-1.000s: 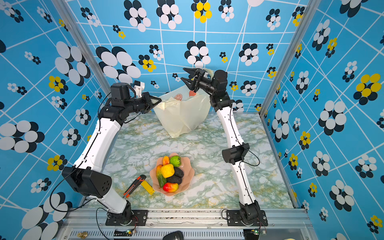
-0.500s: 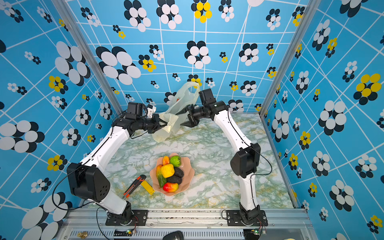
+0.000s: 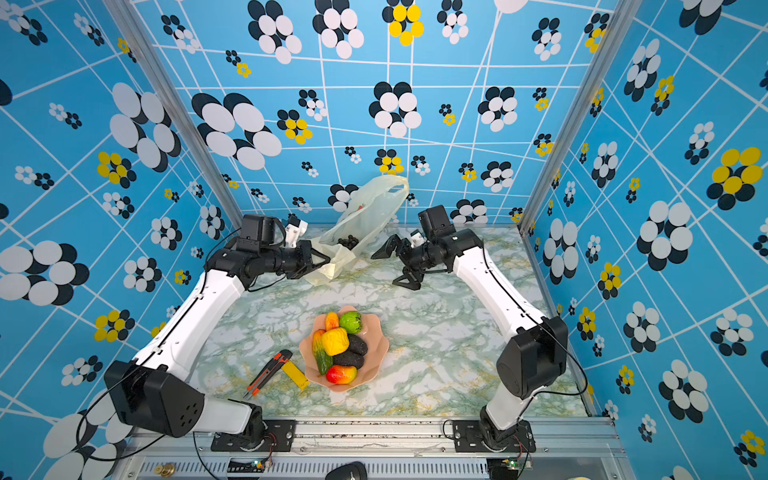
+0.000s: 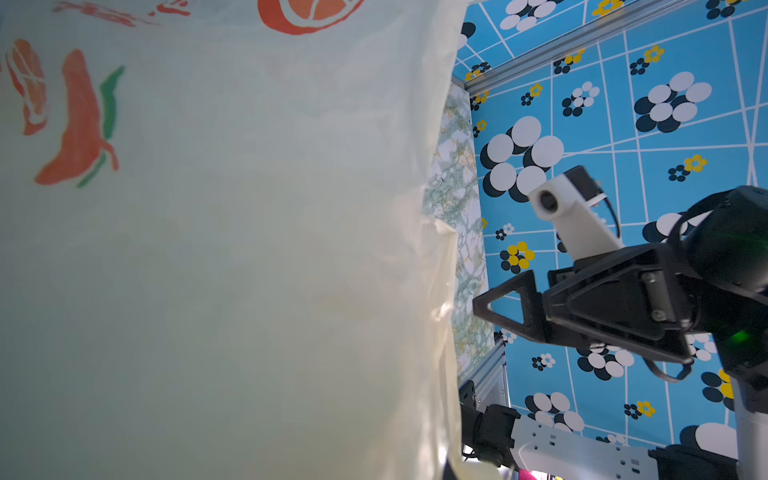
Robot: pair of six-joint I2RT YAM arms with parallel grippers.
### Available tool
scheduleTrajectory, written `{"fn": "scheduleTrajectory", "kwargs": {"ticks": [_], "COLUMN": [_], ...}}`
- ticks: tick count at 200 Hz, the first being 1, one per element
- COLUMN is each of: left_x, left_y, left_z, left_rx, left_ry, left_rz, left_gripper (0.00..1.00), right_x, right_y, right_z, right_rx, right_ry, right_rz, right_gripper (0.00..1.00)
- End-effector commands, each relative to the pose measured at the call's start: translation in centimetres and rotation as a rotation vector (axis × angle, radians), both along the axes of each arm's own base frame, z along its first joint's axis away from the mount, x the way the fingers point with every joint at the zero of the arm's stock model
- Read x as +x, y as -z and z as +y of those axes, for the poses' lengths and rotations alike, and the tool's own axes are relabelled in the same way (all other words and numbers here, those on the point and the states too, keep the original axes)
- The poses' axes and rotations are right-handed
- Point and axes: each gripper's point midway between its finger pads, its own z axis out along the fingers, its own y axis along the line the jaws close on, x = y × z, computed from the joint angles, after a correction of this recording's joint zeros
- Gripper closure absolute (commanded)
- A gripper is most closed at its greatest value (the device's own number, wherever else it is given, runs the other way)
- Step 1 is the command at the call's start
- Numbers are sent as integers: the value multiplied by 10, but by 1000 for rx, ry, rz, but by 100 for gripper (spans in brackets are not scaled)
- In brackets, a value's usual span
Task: Place the fruits into the plastic bag
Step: 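Hold the bag open with the left gripper while the right gripper moves toward the bowl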
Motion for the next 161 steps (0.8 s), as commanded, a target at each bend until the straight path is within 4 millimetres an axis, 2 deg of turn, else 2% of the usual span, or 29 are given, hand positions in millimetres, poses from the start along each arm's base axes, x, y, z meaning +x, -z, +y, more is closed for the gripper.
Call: {"fn": "scheduleTrajectory", "kwargs": {"ticks": [1, 21, 52, 73, 98, 112, 135, 150, 161], "left_x": [-17, -25, -32, -32, -33, -32, -31, -29, -29], "left_y": [15, 18, 19, 20, 18, 18, 20, 21, 23], "left_z": [-6, -10, -8, -10, -13, -13, -13, -11, -9], "left_rx": [-4, 5, 19, 9, 2, 2, 5, 16, 32], "left_ry": [54, 81, 83, 85, 94, 95, 94, 85, 75], "left_rz": [48, 56, 73, 81, 81, 81, 85, 90, 96], "left_gripper": [100, 100, 100, 100, 100, 100, 100, 100, 100], "right_x": [19, 32, 47, 46, 47, 48, 36, 15, -5], "right_y": [2, 9, 11, 16, 28, 27, 16, 17, 26], "right_z": [-8, -14, -10, -6, -7, -5, 2, 4, 3], "right_rx": [-126, -207, -289, -343, -362, -356, -365, -403, -444], "right_ry": [40, 58, 49, 18, 27, 24, -25, -86, -135], "right_rz": [-114, -128, -144, -152, -127, -133, -200, -215, -201], "right_gripper": [1, 0, 1, 1, 7, 10, 16, 17, 18]}}
